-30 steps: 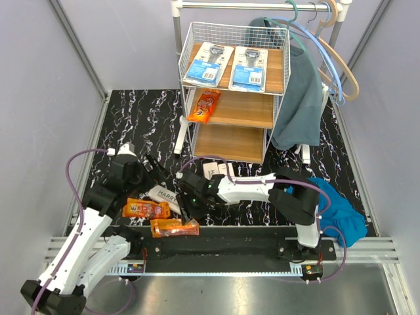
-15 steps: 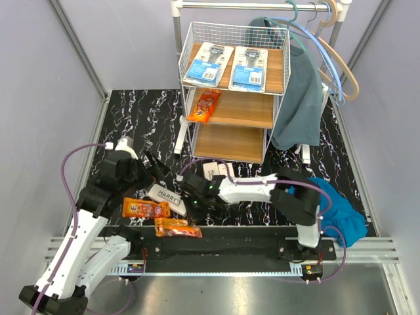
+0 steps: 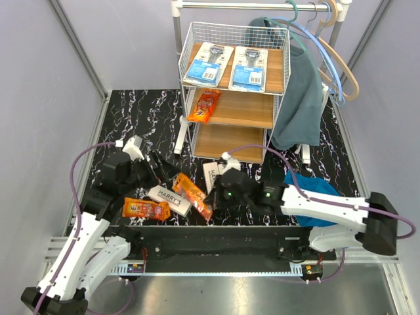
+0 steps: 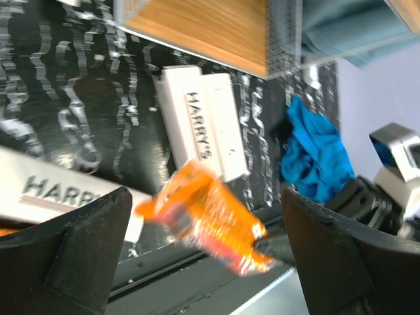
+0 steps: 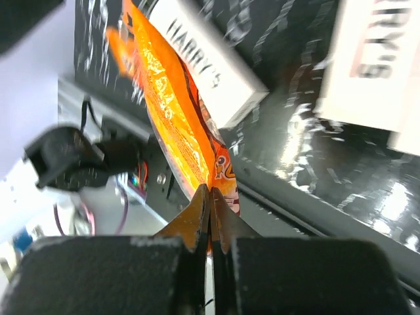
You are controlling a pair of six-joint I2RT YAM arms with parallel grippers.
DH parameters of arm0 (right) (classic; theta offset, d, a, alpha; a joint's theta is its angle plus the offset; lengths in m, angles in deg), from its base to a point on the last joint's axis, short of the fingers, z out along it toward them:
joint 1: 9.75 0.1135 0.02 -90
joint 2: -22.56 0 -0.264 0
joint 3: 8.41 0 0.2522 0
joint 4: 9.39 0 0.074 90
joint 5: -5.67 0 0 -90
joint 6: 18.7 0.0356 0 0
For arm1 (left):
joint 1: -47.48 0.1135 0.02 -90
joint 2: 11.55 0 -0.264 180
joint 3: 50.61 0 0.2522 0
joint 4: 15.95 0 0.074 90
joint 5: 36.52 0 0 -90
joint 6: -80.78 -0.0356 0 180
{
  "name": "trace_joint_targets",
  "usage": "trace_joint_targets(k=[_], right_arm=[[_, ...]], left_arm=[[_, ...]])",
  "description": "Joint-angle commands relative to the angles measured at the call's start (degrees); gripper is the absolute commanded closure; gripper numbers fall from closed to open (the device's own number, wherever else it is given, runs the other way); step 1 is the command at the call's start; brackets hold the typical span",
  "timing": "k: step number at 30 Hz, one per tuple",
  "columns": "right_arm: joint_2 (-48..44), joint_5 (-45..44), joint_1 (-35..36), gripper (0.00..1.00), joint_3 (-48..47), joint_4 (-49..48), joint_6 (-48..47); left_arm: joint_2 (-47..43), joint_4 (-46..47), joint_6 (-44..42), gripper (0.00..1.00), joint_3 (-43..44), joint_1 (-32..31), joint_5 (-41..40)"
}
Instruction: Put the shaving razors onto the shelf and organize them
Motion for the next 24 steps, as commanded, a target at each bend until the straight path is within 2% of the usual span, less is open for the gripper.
trace_joint_targets(k=[1,6,11,18,24], right_arm=[[-6.86,-12.16,0.32,1.00,4.91,-3.74,8.55],[-14.86,-18.57,0.24,1.00,10.27,-5.83,12.07],[-20.57,-18.94,0.24,1.00,15.37,-13.05,10.94],[-19.01,-14.20,0.32,1.00,14.67,-20.52,6.54],[-14.52,-9.54,0.32,1.00,13.35,-25.08,5.40]], left_arm=[[-1.96,11.83,0.40,0.01,-2.67,0.35,10.23],[-2.50,14.73,1.02,0.01,-4.17,0.35,12.70],[-2.05,21.92,4.97,0.01,-9.26,0.26,17.36],[-1.09,35.02,11.04,0.01,-17.08,-0.62,21.40],[-0.56,40.57,12.44,0.03,-17.97,-2.72,21.14]])
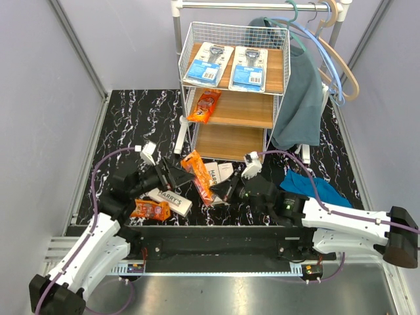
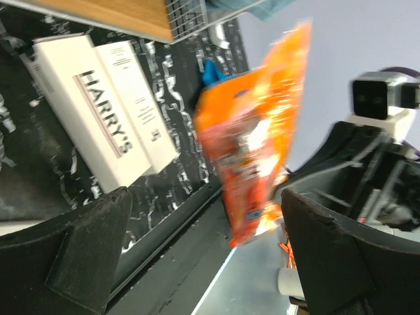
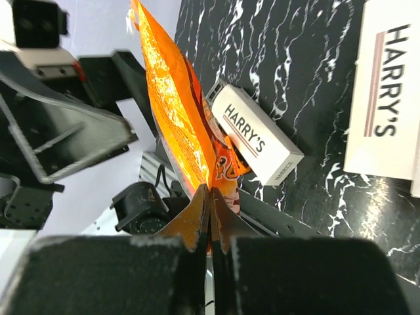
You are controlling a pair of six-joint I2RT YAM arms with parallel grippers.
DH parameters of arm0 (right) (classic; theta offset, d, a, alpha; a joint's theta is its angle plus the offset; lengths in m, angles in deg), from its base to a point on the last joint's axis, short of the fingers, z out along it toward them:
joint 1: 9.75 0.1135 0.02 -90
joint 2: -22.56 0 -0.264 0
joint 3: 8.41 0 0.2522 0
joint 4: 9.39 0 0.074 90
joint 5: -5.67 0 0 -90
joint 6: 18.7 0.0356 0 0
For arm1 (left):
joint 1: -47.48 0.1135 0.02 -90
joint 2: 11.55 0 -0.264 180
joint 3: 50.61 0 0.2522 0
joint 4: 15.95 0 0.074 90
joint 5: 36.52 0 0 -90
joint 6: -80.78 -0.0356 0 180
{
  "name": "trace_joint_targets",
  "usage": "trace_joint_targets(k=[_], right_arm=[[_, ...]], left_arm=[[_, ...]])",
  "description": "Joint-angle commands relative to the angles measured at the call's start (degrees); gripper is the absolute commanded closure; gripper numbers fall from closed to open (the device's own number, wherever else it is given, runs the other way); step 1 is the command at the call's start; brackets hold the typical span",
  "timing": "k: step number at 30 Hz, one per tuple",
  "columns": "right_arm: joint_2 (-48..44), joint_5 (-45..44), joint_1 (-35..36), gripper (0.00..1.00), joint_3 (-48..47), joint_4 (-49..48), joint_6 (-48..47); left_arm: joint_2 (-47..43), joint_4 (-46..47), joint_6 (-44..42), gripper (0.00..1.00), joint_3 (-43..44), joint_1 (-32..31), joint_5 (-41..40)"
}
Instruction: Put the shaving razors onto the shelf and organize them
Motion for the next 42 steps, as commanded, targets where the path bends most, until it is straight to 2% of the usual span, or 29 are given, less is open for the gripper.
trace_joint_targets(k=[1,3,5,6,8,9,12,13,15,16,18,19,23,24,28,33,39,40,42], right_arm=[[3.20,4.34,0.24,1.00,-2.32,-8.00,-2.58],[4.35,6.72,0.24,1.00,-2.76,-9.41,-3.55],[5.76,8.56,0.24,1.00,-3.81,-9.85,-4.17],[6.20,9.09,0.24,1.00,-4.16,-10.29,-4.52],[6.64,9.45,0.24,1.00,-4.34,-10.38,-4.43],[6.73,9.45,0.32,1.00,-4.34,-10.56,-4.35],[6.20,9.36,0.24,1.00,-3.73,-10.56,-4.43],[5.76,9.36,0.24,1.00,-3.55,-10.47,-4.43],[4.89,8.92,0.24,0.98,-2.42,-10.47,-4.00],[3.75,8.40,0.24,0.85,-1.89,-10.91,-3.91],[2.25,7.78,0.32,0.64,0.82,-12.65,-3.21],[0.50,7.52,0.24,0.48,1.97,-13.63,-2.94],[-3.81,5.50,0.24,0.25,6.90,-17.23,-1.36],[-4.60,5.23,0.24,0.23,8.04,-17.15,-1.10],[-6.10,5.32,0.24,0.20,9.80,-16.80,-0.39],[-4.00,6.11,0.24,0.21,10.51,-21.10,-0.56],[1.89,6.37,0.24,0.34,8.41,-25.14,-1.53],[3.02,6.63,0.32,0.41,8.05,-25.58,-1.71],[4.00,6.90,0.24,0.49,6.65,-25.94,-2.32]], left_arm=[[1.03,10.15,2.02,0.04,0.32,-1.57,2.89],[1.74,11.73,2.11,0.09,0.15,-2.71,2.81],[2.44,13.65,2.46,0.18,-0.11,-3.85,3.15],[2.88,14.19,2.46,0.33,0.06,-4.03,3.59],[3.67,14.28,2.37,0.47,0.41,-4.91,3.86],[3.76,14.20,2.20,0.60,0.58,-5.00,3.95],[3.59,13.49,1.67,0.72,1.03,-5.09,3.68],[3.50,13.32,1.49,0.84,1.03,-5.09,3.51],[3.41,12.88,1.49,1.00,1.11,-5.17,2.81],[3.33,12.88,1.93,1.00,1.03,-5.17,2.54],[3.15,13.14,2.37,1.00,0.85,-5.09,1.58],[3.06,13.84,3.15,1.00,0.76,-5.09,1.40],[2.97,19.19,7.63,1.00,-0.55,-5.17,0.26],[3.32,20.77,10.43,1.00,-1.51,-5.17,-0.09],[5.52,34.98,19.05,1.00,-4.77,-5.09,0.17],[8.33,43.11,25.30,1.00,-6.09,-5.35,0.87],[8.25,48.12,29.17,1.00,-6.27,-5.53,0.96],[8.25,48.64,29.44,1.00,-6.27,-5.70,0.78],[7.98,49.52,30.66,1.00,-6.88,-5.96,0.00]])
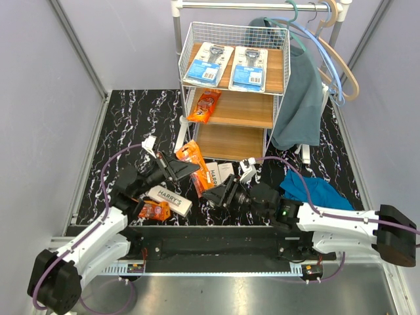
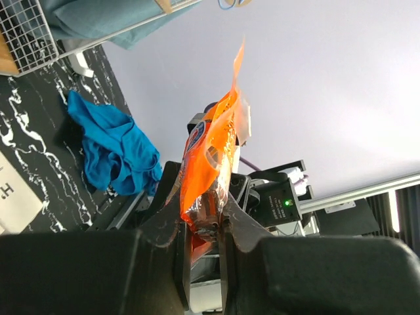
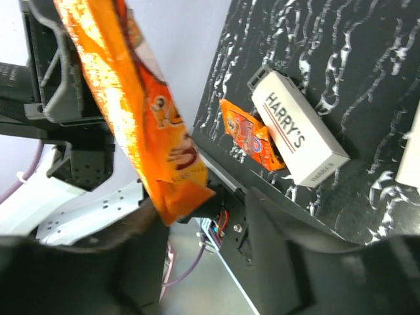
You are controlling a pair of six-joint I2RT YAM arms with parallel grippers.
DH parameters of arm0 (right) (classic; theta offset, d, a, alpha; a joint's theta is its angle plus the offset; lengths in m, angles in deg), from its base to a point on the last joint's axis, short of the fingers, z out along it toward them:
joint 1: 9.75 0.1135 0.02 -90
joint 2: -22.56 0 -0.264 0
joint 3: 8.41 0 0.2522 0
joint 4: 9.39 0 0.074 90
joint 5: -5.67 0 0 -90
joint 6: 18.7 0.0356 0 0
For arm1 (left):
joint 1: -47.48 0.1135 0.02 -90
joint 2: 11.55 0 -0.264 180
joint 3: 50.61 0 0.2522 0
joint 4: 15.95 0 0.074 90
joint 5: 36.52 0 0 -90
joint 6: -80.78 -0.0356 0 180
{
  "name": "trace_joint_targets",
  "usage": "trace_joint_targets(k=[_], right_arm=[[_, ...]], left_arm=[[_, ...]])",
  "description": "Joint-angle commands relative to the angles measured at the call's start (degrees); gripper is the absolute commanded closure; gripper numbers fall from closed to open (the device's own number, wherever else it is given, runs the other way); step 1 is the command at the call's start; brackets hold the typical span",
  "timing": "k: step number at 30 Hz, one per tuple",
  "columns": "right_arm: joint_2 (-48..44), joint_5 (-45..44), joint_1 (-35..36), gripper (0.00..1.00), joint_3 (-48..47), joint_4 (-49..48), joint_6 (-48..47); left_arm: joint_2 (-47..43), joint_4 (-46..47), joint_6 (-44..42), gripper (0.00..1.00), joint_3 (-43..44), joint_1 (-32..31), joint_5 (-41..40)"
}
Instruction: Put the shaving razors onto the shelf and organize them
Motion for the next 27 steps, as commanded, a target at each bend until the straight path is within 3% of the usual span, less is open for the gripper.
trace_joint_targets(k=[1,9,10,12,13,15,16,17,18,19,20,22,23,24,27], right_arm=[[2.73,-0.36,0.24,0.55,-3.87,-4.04,-1.34],[0.72,-1.23,0.24,0.54,-4.57,-5.62,-3.10],[0.80,-1.24,0.24,0.58,-4.57,-5.53,-3.19],[0.89,-1.06,0.32,0.86,-4.75,-5.44,-3.45],[0.89,-0.89,0.24,0.94,-4.66,-5.53,-3.45],[0.89,-1.06,0.24,1.00,-4.58,-5.44,-3.01],[0.63,-1.32,0.32,1.00,-4.40,-5.44,-2.92],[0.37,-1.58,0.24,1.00,-3.88,-5.44,-2.75],[-0.50,-2.02,0.24,1.00,-3.52,-5.36,-2.57],[-1.03,-3.07,0.24,1.00,-3.17,-4.66,-2.31],[-1.65,-3.69,0.24,1.00,-2.38,-3.96,-1.70],[-3.85,-5.27,0.24,1.00,-1.68,-2.03,-1.52],[-4.90,-5.89,0.24,1.00,-0.98,-1.32,-1.17],[-6.73,-6.50,0.24,1.00,-0.45,-0.88,-1.25],[-10.95,-8.44,0.24,1.00,0.79,1.23,-1.78]], left_arm=[[-0.69,9.41,4.73,1.00,-0.70,-1.05,-1.03],[-0.08,10.83,5.61,1.00,-1.75,-2.81,-2.79],[0.01,10.92,5.61,1.00,-1.75,-2.89,-2.97],[0.27,11.18,5.78,1.00,-1.67,-3.07,-3.32],[0.53,11.79,5.96,1.00,-1.67,-3.25,-3.32],[0.89,12.06,5.79,0.99,-1.32,-3.33,-3.15],[0.97,11.98,5.70,0.92,-1.31,-3.33,-2.97],[0.80,11.89,5.52,0.74,-1.31,-3.33,-2.54],[0.63,9.36,4.39,0.35,-1.14,-3.33,-2.36],[0.01,6.64,3.07,0.15,-0.09,-3.33,-2.27],[-1.64,2.52,0.97,0.02,1.05,-3.33,-2.53],[-4.37,-18.87,-9.12,0.01,7.16,-3.33,-5.15],[-7.17,-28.36,-13.25,0.01,10.08,-3.33,-11.78],[-8.50,-44.20,-19.99,0.01,12.98,-3.33,-15.76],[-13.08,-63.62,-26.36,0.01,21.87,-3.25,-31.67]])
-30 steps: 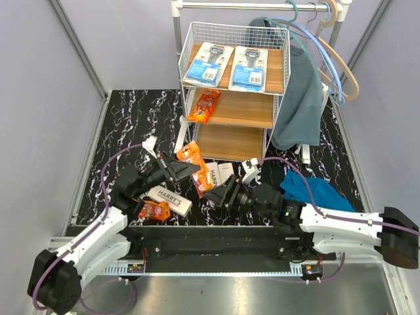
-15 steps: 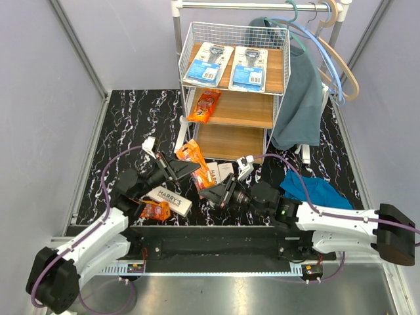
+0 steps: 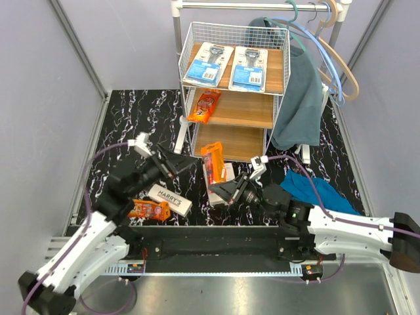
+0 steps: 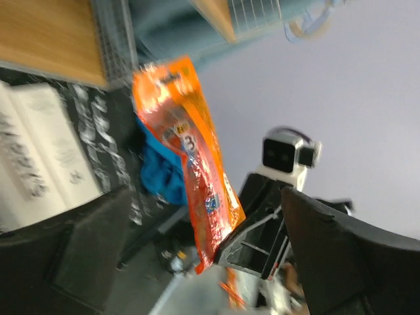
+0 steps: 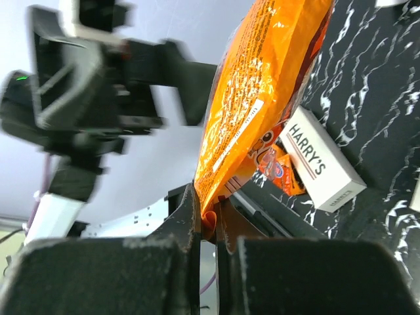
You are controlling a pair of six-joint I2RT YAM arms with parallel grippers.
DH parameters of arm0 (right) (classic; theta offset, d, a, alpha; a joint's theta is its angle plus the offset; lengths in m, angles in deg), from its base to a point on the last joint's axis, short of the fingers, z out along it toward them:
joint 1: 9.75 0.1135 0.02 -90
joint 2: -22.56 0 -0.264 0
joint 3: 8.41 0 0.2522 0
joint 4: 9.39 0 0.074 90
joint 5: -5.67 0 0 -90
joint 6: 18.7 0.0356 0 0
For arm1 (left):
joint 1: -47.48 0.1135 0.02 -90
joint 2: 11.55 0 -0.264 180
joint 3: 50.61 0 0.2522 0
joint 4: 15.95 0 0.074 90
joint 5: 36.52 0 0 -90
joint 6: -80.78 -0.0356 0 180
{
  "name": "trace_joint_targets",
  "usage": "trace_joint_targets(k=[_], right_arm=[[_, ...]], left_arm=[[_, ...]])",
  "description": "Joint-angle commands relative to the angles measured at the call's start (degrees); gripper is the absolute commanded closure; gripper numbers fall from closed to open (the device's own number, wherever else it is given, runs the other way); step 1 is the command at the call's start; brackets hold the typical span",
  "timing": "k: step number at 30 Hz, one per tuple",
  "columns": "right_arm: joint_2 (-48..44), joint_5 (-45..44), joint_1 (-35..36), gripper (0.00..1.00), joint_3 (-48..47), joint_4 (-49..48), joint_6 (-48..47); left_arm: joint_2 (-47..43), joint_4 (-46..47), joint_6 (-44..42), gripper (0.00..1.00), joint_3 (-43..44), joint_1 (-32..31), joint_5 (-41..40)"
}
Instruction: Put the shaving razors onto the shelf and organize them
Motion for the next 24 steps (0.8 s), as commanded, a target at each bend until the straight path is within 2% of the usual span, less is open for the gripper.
trace_joint_targets(k=[1,2,4,9,15,17,19,24], right_arm=[[-6.40,-6.45,-0.13,1.00,1.27,3.81,-0.33],[-7.45,-6.81,-0.05,1.00,1.44,4.17,-0.86],[-9.83,-7.95,-0.13,1.00,1.36,4.70,-2.88],[-11.68,-9.27,-0.05,1.00,-2.06,6.63,-7.63],[-10.46,-12.53,-1.71,1.00,-6.90,8.56,-12.73],[-7.92,-9.90,-5.74,1.00,-10.23,10.32,-12.74],[-5.63,-2.97,-11.61,1.00,-13.04,10.59,-11.34],[3.86,7.15,-18.76,1.00,-19.64,10.50,-10.45]], left_arm=[[-7.83,-35.01,-16.54,0.01,13.85,0.14,-21.62],[-8.37,-36.95,-17.77,0.01,14.84,0.14,-26.43],[-8.73,-39.95,-19.18,0.01,16.33,0.14,-27.89],[-6.71,-40.23,-19.19,0.01,14.33,0.14,-25.43],[-7.23,-37.50,-16.73,0.01,8.00,0.14,-22.09],[-8.37,-37.59,-16.55,0.01,7.03,0.14,-20.43],[-9.60,-37.67,-16.38,0.01,5.71,0.05,-20.24],[-11.54,-38.38,-15.67,0.01,3.69,0.14,-19.63]])
